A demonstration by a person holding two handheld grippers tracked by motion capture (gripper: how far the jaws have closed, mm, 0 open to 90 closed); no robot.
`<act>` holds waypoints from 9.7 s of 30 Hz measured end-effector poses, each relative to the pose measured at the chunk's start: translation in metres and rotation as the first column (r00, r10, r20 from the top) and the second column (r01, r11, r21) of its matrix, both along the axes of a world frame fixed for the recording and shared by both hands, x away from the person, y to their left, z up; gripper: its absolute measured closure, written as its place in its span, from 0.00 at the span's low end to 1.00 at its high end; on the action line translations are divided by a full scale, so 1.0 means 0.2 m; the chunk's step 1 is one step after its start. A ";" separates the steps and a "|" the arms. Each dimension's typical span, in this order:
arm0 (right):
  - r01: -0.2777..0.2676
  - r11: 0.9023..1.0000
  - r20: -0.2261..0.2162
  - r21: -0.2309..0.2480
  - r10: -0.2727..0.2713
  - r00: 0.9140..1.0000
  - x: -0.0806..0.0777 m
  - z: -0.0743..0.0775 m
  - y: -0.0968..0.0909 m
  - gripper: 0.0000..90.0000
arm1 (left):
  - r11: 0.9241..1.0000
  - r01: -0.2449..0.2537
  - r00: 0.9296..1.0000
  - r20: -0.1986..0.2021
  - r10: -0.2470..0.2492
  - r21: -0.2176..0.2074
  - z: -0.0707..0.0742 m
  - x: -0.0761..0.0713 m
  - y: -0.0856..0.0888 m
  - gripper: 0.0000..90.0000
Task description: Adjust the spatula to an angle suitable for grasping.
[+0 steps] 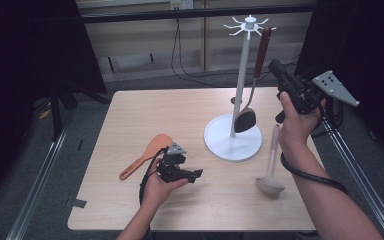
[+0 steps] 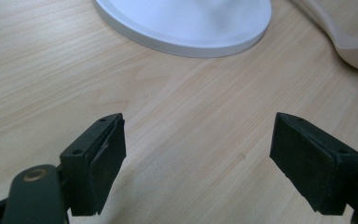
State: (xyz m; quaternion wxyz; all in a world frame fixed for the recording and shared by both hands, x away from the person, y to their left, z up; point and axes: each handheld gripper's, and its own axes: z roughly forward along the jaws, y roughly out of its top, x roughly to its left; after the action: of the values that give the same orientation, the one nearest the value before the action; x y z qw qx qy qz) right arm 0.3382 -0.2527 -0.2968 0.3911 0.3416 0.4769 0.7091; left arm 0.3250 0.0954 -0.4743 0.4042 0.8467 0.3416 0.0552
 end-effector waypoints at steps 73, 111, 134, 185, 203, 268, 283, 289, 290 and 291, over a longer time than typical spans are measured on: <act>0.026 0.997 -0.022 -0.076 -0.027 0.999 0.10 0.20 0.15 1.00 | 1.000 -0.006 1.000 0.014 0.006 0.000 0.02 -0.01 -0.01 0.20; -0.012 0.999 -0.004 -0.043 0.012 1.000 0.07 0.24 0.17 0.92 | 1.000 0.000 1.000 0.006 0.000 -0.003 0.01 0.00 -0.01 0.21; 0.056 0.998 -0.145 -0.025 -0.059 0.988 -0.06 -0.11 -0.04 0.53 | 1.000 0.015 1.000 0.007 -0.015 0.015 -0.01 -0.01 -0.04 0.21; -0.057 0.890 -0.562 -0.452 -0.234 0.793 -0.07 -0.85 -0.36 0.73 | 0.999 0.024 1.000 0.004 -0.024 0.032 -0.02 -0.02 -0.06 0.21; -0.128 0.878 -0.700 -0.461 -0.271 0.661 -0.02 -1.01 -0.41 1.00 | 0.999 0.027 1.000 0.004 -0.027 0.033 -0.03 -0.02 -0.06 0.21; -0.032 0.942 -0.891 -0.335 -0.306 0.336 0.11 -0.94 -0.20 0.69 | 0.999 0.034 0.999 0.037 -0.035 0.029 0.03 -0.02 -0.06 0.21; -0.046 0.912 -0.886 -0.407 -0.382 0.262 0.14 -0.94 -0.15 0.72 | 0.998 0.042 0.998 0.049 -0.044 0.047 0.04 -0.03 -0.05 0.21; -0.012 0.917 -0.888 -0.399 -0.383 0.255 0.14 -0.94 -0.16 0.75 | 0.999 0.027 0.998 0.051 -0.030 0.043 0.04 -0.03 -0.04 0.21; -0.012 0.917 -0.888 -0.399 -0.383 0.255 0.14 -0.94 -0.16 0.75 | 0.999 0.027 0.998 0.051 -0.030 0.043 0.04 -0.03 -0.04 0.21; -0.017 0.913 -0.884 -0.407 -0.389 0.261 0.15 -0.94 -0.16 0.75 | 0.998 0.033 0.998 0.054 -0.036 0.049 0.04 -0.03 -0.04 0.21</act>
State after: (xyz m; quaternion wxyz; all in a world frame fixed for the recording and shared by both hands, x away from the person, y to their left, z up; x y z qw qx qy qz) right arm 0.3679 -0.2853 -0.4851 0.1622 0.6780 0.6829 0.2184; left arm 0.3192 0.0881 -0.4659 0.3939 0.8601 0.3143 0.0793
